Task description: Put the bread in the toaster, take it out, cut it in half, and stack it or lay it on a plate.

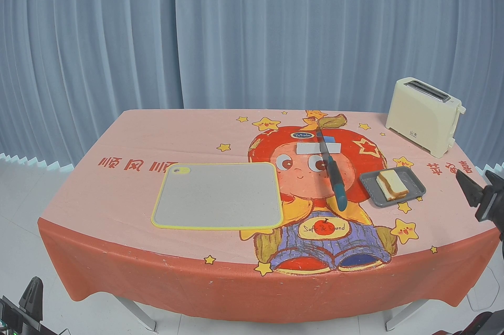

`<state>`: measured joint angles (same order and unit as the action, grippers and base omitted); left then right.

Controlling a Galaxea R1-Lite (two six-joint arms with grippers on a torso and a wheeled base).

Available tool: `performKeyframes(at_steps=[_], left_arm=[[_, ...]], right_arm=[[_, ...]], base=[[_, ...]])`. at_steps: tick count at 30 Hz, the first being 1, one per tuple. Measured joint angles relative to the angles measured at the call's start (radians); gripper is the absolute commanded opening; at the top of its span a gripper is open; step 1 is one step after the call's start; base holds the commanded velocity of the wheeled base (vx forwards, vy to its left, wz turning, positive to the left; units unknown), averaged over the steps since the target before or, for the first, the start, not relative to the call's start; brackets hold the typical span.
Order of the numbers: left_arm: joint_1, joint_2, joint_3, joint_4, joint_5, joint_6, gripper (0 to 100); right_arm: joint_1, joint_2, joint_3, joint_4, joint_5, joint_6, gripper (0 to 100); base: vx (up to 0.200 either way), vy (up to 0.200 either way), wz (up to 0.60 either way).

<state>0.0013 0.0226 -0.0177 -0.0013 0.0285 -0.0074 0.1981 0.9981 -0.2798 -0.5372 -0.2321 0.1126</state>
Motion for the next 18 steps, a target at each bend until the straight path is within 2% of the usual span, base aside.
performKeyframes(at_steps=[9,18], left_arm=[[0.000,0.000,0.000,0.000,0.000,0.000,0],[0.000,0.000,0.000,0.000,0.000,0.000,0]], right_arm=[[-0.116,-0.291,0.145,0.087,0.029,-0.041,100],[-0.170,-0.557,0.191,0.328,0.054,-0.058,100]], base=[[0.000,0.000,0.00],[0.000,0.000,0.00]])
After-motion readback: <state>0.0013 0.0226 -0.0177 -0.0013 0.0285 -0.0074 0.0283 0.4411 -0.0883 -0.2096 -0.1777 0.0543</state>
